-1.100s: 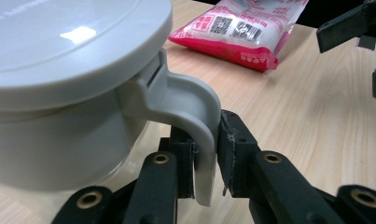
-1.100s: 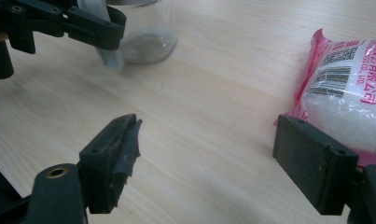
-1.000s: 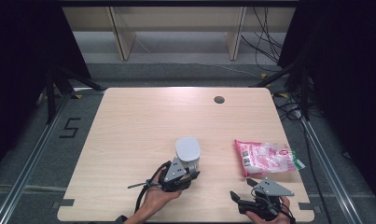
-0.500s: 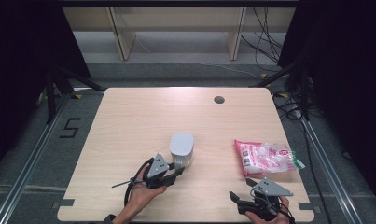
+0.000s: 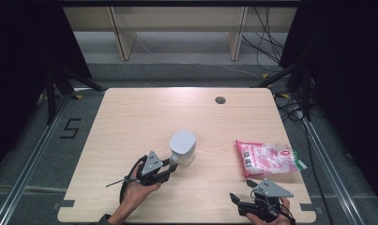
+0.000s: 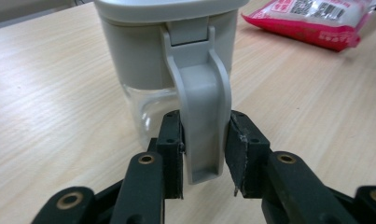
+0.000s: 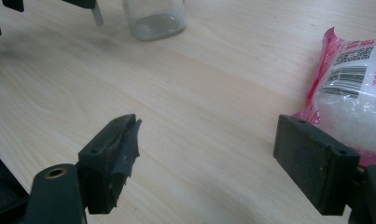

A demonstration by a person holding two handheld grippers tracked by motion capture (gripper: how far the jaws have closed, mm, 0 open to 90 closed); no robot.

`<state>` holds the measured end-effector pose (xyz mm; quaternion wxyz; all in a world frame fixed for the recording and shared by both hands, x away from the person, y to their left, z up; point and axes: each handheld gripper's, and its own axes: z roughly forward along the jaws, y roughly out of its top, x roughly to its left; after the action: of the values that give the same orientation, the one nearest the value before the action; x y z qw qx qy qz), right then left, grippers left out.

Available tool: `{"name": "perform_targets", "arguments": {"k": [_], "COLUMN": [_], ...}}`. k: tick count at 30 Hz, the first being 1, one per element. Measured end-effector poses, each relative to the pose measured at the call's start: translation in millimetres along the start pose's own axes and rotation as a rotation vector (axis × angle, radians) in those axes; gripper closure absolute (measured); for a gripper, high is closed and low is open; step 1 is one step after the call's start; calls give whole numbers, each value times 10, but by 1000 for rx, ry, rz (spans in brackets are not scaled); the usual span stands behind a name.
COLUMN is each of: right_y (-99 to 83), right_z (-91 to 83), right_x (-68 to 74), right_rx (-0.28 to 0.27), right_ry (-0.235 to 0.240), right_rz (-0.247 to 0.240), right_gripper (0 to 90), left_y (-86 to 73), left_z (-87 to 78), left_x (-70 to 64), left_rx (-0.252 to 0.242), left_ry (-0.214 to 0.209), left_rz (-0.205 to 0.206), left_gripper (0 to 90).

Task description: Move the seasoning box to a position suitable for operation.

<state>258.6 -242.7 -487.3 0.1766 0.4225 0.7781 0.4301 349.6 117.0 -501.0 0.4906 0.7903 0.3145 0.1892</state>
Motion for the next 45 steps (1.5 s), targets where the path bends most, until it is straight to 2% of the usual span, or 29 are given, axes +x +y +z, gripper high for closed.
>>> {"name": "perform_targets", "arguments": {"k": [1, 3, 4, 5, 7, 8, 12, 14, 16, 19, 23, 24, 27, 29, 30, 31, 32, 34, 39, 43, 45], "right_y": [2, 10, 11, 8, 4, 1, 7, 2, 11, 8, 9, 9, 7, 7, 10, 6, 6, 10, 7, 3, 4], "right_z": [0, 6, 6, 4, 2, 6, 6, 12, 17, 13, 15, 9, 12, 13, 8, 7, 7, 16, 8, 18, 17], "right_x": [-18, -22, -21, -19, -26, -7, -20, -10, -21, -24, -18, -19, -21, -2, -17, -11, -14, -23, -20, -12, -17], "right_rx": [-7, -9, -8, -5, 5, -4, 8, 0, -2, 5, 0, 5, -4, -3, 5, 9, 9, -3, 9, 6, 6], "right_ry": [-4, 8, 4, -4, 0, 4, 0, 0, 11, 1, 8, 1, 5, 5, 4, 7, 6, 10, 3, 13, 9], "right_rz": [-23, -21, -25, -26, -30, -3, -25, -9, -17, -29, -16, -28, -23, -7, -30, -24, -24, -27, -25, -25, -24], "right_gripper": [229, 229, 229, 229, 229, 229, 229, 229, 229, 229, 229, 229, 229, 229, 229, 229, 229, 229, 229, 229, 229], "left_y": [0, -3, 0, 1, 6, 9, 24, 36, 54, 71, 97, 100, 102, 102, 108, 112, 110, 108, 115, 127, 132], "left_z": [2, 17, 18, 21, 21, 35, 58, 86, 110, 142, 184, 188, 211, 227, 229, 236, 249, 255, 283, 312, 334], "left_x": [20, 47, 61, 66, 72, 77, 86, 81, 84, 94, 125, 129, 140, 152, 159, 173, 174, 192, 246, 264, 273], "left_rx": [2, -7, -6, -5, 0, -5, -3, -9, -2, -3, -1, -1, -2, -7, -4, -3, -8, -10, -17, -15, -16], "left_ry": [3, 12, 13, 10, 14, 14, 17, 18, 17, 13, 10, 14, 40, 38, 47, 50, 61, 82, 97, 112, 134], "left_rz": [0, -15, -7, -20, -10, -12, -14, -21, -16, -11, 4, 12, 15, 3, 15, 28, 14, 16, 0, 2, 5], "left_gripper": [679, 680, 681, 682, 683, 683, 683, 683, 683, 683, 683, 682, 677, 678, 678, 677, 676, 675, 679, 682, 683]}}
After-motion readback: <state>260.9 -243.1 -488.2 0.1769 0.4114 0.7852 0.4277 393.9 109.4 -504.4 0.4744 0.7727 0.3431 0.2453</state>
